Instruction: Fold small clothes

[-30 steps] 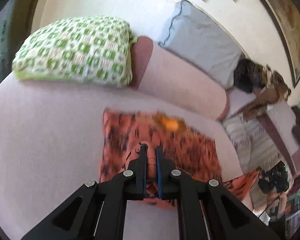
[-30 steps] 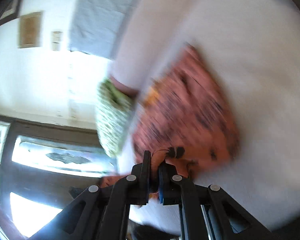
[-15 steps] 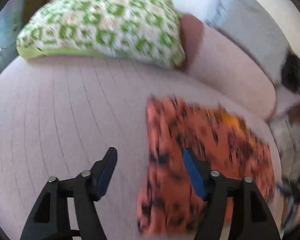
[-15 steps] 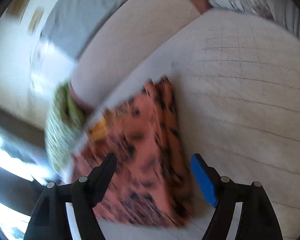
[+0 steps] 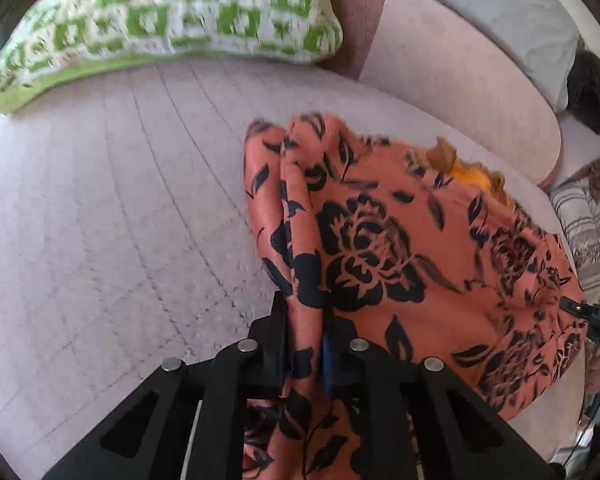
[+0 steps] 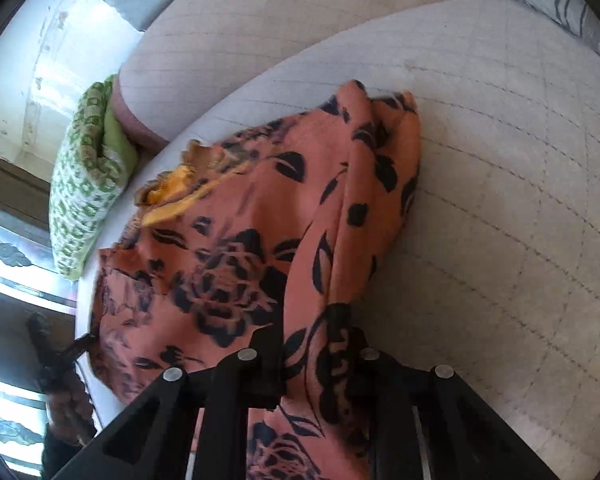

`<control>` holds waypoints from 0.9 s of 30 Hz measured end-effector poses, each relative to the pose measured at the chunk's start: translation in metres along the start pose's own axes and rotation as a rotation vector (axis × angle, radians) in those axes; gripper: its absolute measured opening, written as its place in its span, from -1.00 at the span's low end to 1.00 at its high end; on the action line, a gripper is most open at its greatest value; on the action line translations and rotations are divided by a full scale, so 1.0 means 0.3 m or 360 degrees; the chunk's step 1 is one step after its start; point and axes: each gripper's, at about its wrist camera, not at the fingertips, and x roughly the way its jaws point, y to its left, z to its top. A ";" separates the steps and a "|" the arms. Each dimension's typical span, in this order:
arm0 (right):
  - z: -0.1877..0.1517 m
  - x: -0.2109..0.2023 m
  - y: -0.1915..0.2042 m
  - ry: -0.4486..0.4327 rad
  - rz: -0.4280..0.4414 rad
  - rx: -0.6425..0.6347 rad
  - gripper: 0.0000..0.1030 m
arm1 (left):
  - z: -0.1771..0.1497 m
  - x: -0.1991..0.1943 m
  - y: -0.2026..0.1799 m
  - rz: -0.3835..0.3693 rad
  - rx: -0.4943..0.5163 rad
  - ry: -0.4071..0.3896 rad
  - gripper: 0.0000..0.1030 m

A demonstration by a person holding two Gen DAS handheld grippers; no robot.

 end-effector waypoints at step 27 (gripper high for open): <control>-0.536 -0.454 -0.054 -0.0169 -0.0108 -0.0180 0.44 | -0.454 -0.418 -0.016 -0.0037 0.0190 -0.0192 0.23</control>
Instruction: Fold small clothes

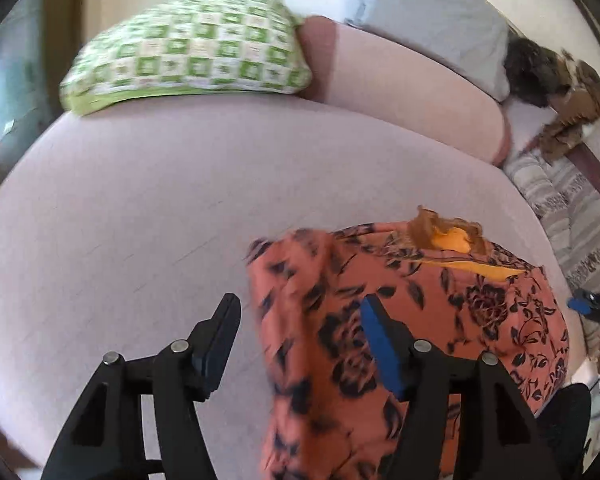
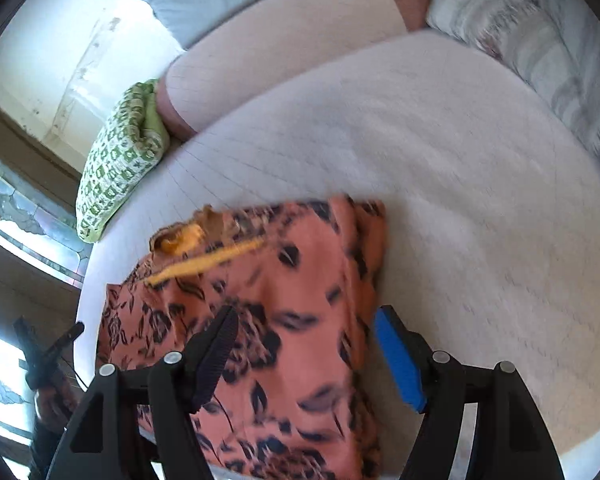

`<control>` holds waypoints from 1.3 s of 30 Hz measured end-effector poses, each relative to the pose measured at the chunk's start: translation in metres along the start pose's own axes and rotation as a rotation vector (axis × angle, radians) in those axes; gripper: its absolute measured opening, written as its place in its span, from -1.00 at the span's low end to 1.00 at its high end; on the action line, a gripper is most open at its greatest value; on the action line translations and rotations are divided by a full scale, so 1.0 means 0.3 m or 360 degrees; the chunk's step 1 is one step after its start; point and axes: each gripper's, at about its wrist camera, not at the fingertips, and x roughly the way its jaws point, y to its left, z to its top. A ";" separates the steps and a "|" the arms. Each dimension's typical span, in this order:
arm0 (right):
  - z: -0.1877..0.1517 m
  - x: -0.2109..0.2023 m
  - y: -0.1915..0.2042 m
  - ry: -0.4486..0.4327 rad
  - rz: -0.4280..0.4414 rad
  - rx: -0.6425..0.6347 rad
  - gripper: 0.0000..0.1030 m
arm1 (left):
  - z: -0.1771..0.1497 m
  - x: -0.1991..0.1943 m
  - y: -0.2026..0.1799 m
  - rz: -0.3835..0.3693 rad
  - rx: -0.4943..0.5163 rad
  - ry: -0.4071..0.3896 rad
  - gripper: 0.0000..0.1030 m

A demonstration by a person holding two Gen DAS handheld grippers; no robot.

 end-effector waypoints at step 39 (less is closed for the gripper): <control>0.074 -0.007 0.063 -0.0249 -0.0185 -0.0108 0.35 | 0.023 -0.013 -0.025 0.0102 -0.0073 -0.0176 0.03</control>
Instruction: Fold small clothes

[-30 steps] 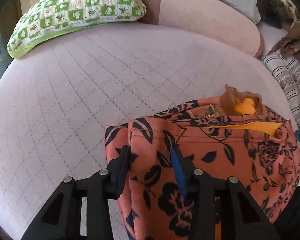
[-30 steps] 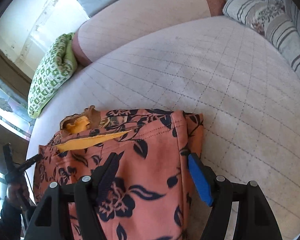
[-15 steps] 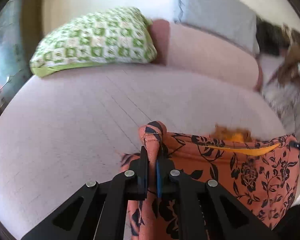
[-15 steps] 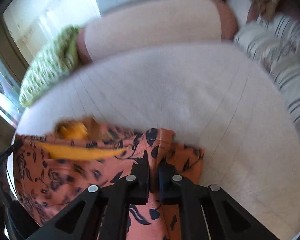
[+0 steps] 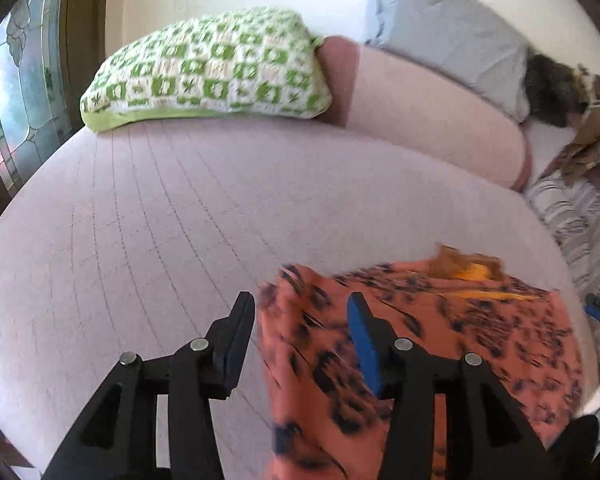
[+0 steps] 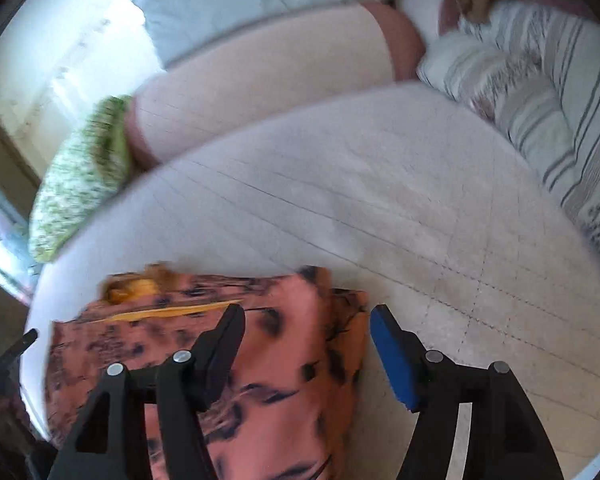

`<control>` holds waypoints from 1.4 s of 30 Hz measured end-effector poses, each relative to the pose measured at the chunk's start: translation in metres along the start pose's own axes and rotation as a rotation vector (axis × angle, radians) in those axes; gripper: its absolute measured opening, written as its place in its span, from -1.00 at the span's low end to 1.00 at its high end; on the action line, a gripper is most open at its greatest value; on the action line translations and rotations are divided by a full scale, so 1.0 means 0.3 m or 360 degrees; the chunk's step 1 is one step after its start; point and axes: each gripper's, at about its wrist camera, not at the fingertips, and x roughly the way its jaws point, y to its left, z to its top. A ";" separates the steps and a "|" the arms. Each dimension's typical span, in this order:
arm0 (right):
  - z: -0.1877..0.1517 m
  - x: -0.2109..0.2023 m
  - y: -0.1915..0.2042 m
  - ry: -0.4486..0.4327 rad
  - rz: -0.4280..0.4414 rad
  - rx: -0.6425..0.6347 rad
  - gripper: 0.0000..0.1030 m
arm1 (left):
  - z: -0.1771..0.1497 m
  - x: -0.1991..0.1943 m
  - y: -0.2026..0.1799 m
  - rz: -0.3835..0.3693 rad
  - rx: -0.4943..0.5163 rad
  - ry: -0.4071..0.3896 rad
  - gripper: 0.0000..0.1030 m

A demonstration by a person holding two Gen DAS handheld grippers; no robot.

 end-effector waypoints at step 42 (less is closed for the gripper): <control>0.029 0.174 -0.084 0.0168 0.0025 0.0149 0.24 | -0.210 0.081 -0.169 0.0053 0.0237 0.0185 0.46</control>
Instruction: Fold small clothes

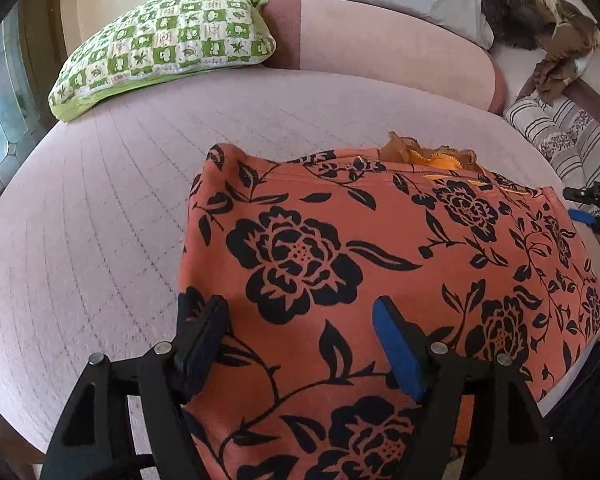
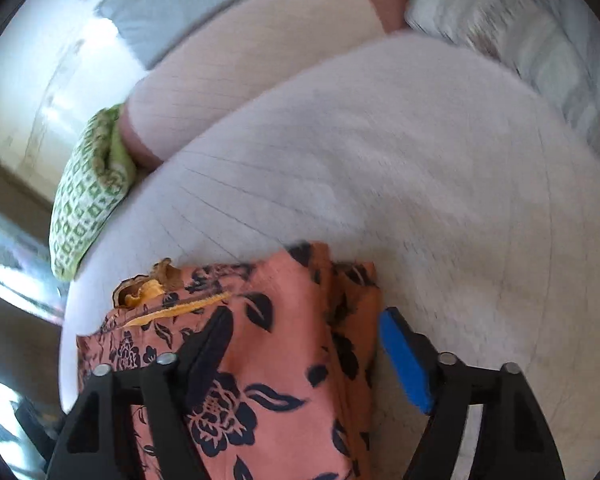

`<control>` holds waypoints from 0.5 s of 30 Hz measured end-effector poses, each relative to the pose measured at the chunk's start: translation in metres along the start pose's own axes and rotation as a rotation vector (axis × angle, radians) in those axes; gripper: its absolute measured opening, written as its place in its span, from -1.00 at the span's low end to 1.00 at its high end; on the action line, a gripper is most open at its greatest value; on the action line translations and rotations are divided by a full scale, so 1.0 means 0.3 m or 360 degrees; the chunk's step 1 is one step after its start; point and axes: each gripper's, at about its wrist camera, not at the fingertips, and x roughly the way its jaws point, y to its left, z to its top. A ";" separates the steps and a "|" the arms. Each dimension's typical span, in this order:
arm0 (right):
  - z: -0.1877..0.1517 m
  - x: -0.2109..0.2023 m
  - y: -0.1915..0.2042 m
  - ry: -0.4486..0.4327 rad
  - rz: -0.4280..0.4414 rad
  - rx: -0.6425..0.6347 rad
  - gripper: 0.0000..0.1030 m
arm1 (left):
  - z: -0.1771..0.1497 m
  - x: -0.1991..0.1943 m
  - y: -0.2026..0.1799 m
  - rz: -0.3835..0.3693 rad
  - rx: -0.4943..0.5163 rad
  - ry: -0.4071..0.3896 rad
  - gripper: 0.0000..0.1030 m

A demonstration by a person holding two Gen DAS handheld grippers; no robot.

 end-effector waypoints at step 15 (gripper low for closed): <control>-0.031 0.030 -0.099 0.0019 -0.0082 0.0197 -0.29 | 0.000 -0.014 0.016 0.0017 0.0007 -0.0026 0.47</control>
